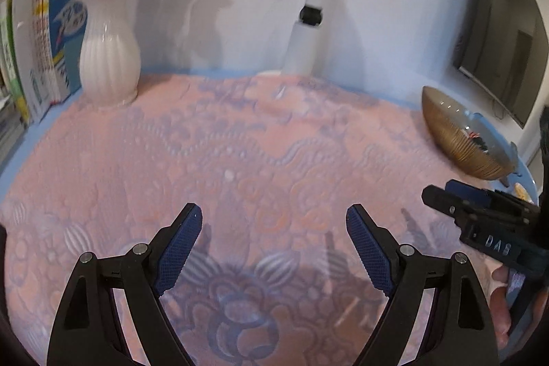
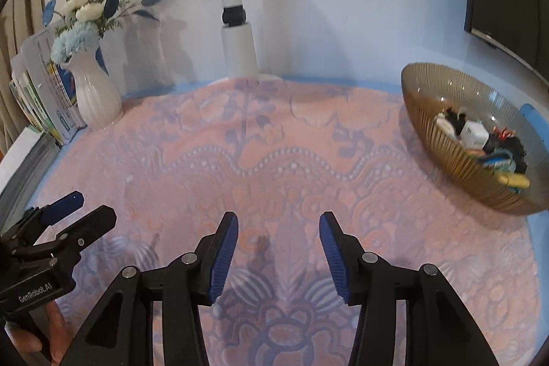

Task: Organize rigid objects

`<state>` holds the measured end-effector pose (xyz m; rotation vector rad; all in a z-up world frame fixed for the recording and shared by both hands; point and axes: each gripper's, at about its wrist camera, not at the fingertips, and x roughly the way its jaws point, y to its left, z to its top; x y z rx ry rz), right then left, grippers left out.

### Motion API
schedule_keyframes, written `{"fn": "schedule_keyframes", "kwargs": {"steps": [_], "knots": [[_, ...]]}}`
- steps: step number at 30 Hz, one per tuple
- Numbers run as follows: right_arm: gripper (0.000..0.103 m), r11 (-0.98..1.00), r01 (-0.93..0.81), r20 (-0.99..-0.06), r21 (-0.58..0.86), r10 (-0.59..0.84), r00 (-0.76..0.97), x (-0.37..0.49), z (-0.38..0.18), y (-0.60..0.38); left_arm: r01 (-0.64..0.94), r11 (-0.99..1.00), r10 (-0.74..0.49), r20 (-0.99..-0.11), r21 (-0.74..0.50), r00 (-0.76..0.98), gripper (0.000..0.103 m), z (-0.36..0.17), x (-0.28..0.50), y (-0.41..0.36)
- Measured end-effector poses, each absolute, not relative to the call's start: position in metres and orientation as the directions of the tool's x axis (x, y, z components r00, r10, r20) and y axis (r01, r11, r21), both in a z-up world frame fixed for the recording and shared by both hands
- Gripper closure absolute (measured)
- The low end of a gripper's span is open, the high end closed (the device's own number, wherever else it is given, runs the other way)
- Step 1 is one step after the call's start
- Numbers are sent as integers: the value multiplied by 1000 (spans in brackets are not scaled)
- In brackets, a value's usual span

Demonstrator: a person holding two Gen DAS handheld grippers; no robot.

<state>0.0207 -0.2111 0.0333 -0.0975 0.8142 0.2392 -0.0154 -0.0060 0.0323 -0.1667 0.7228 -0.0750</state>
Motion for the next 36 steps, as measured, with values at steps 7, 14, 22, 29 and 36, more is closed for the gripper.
{"fn": "schedule_keyframes", "kwargs": {"steps": [7,14,22,29,36], "knots": [[45,971,-230,-730,-65,111,675,16,20,-205,3,985,-109,-614,-171,782,16,36,-24,-3],[31,969,-220,-694,-108,85,715,8,23,-203,11,987,-107,-601,-162,792,13,39,-26,-5],[29,974,-203,-689,-103,77,721,8,25,-207,11,985,-116,-608,-173,785,13,37,-24,-4],[21,974,-200,-685,-105,75,725,9,26,-208,8,983,-119,-611,-182,782,13,37,-23,-1],[19,974,-199,-682,-111,71,728,8,26,-209,8,983,-121,-614,-183,780,12,36,-22,-1]]}}
